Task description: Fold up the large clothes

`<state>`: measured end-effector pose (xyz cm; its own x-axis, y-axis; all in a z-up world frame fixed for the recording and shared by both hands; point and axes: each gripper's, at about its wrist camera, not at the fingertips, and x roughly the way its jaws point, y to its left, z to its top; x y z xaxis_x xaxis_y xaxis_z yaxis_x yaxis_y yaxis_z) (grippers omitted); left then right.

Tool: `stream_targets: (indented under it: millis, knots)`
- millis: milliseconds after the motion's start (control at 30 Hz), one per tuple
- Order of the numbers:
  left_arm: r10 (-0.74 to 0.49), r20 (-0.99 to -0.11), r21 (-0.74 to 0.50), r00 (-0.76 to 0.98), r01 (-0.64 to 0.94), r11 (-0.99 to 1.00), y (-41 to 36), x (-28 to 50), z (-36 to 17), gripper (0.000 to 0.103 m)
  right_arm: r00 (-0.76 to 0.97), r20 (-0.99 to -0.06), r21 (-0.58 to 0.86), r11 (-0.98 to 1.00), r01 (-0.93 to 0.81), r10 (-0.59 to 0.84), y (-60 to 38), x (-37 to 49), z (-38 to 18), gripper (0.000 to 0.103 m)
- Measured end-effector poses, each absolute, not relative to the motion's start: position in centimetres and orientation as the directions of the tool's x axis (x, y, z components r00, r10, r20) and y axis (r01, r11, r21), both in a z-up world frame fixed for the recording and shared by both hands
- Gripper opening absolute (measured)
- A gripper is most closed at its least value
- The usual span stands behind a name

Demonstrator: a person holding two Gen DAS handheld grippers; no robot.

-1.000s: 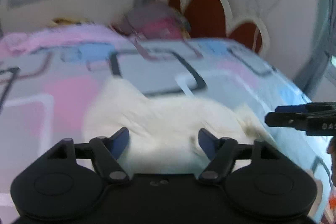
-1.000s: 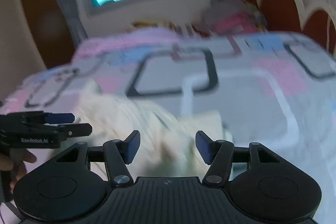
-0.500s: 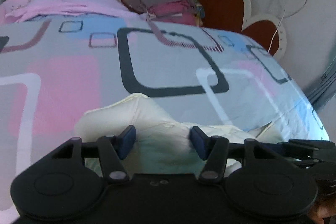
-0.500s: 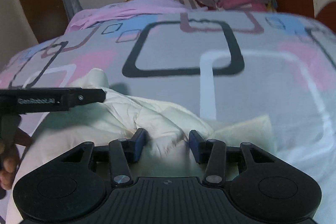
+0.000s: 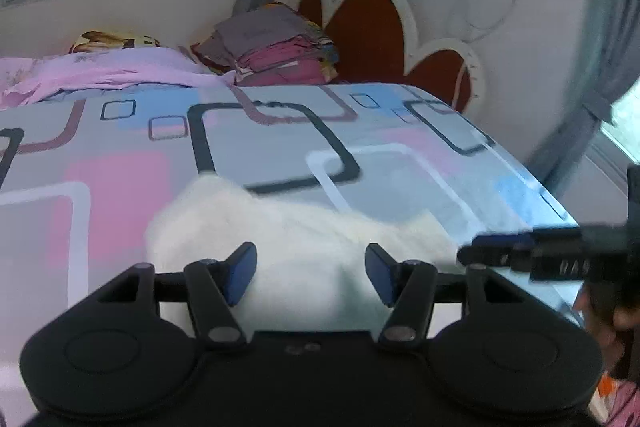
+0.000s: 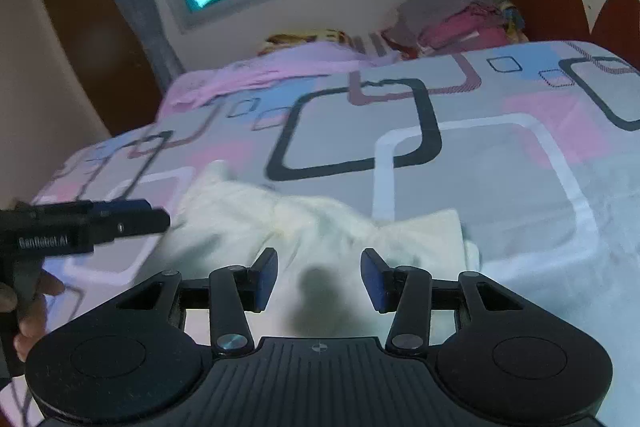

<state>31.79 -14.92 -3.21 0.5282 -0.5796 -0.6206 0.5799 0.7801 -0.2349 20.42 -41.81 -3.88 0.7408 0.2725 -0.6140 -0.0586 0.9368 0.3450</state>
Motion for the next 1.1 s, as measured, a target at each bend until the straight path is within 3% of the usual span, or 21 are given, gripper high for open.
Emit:
stream_targets:
  millis: [267, 533, 667, 733, 767, 800, 833, 900, 1100]
  knots:
    - [-0.581, -0.660, -0.162, 0.477, 0.665, 0.729, -15.5, 23.2, -5.0, 0.058, 0.707, -0.657, 0.284, 0.955, -0.088, 0.261, -38.3, 12.7, -5.0, 0.046]
    - [-0.547, -0.705, -0.133, 0.452, 0.673, 0.728, -15.9, 22.0, -8.7, 0.058, 0.658, -0.712, 0.273, 0.960, -0.063, 0.245, -37.2, 11.9, -11.3, 0.046]
    - [-0.520, -0.721, -0.108, 0.458, 0.667, 0.737, -16.5, 22.0, -8.8, 0.058, 0.640, -0.731, 0.284, 0.958, -0.032, 0.238, -37.0, 12.5, -11.2, 0.046]
    - [-0.516, -0.716, -0.111, 0.470, 0.653, 0.749, -15.9, 22.0, -7.8, 0.065, 0.643, -0.726, 0.303, 0.953, -0.019, 0.243, -37.8, 12.6, -9.9, 0.046]
    - [-0.510, -0.704, -0.108, 0.495, 0.635, 0.765, -15.5, 21.8, -7.2, 0.076, 0.669, -0.705, 0.323, 0.946, 0.004, 0.238, -38.6, 12.3, -9.0, 0.049]
    - [-0.494, -0.683, -0.095, 0.539, 0.604, 0.791, -14.8, 21.9, -6.6, 0.103, 0.699, -0.680, 0.341, 0.939, 0.035, 0.220, -39.4, 11.9, -8.5, 0.088]
    - [-0.473, -0.653, -0.080, 0.592, 0.567, 0.820, -13.9, 21.9, -6.1, 0.103, 0.736, -0.648, 0.358, 0.931, 0.067, 0.196, -40.5, 11.6, -7.8, 0.102]
    - [-0.452, -0.639, -0.106, 0.622, 0.511, 0.853, -12.3, 23.2, -5.8, 0.103, 0.768, -0.603, 0.430, 0.898, 0.088, 0.213, -42.8, 12.0, -7.6, 0.103]
    - [-0.448, -0.682, -0.268, 0.578, 0.373, 0.888, -9.2, 26.9, -7.1, 0.103, 0.729, -0.623, 0.584, 0.788, 0.193, 0.283, -47.8, 15.3, -10.3, 0.103]
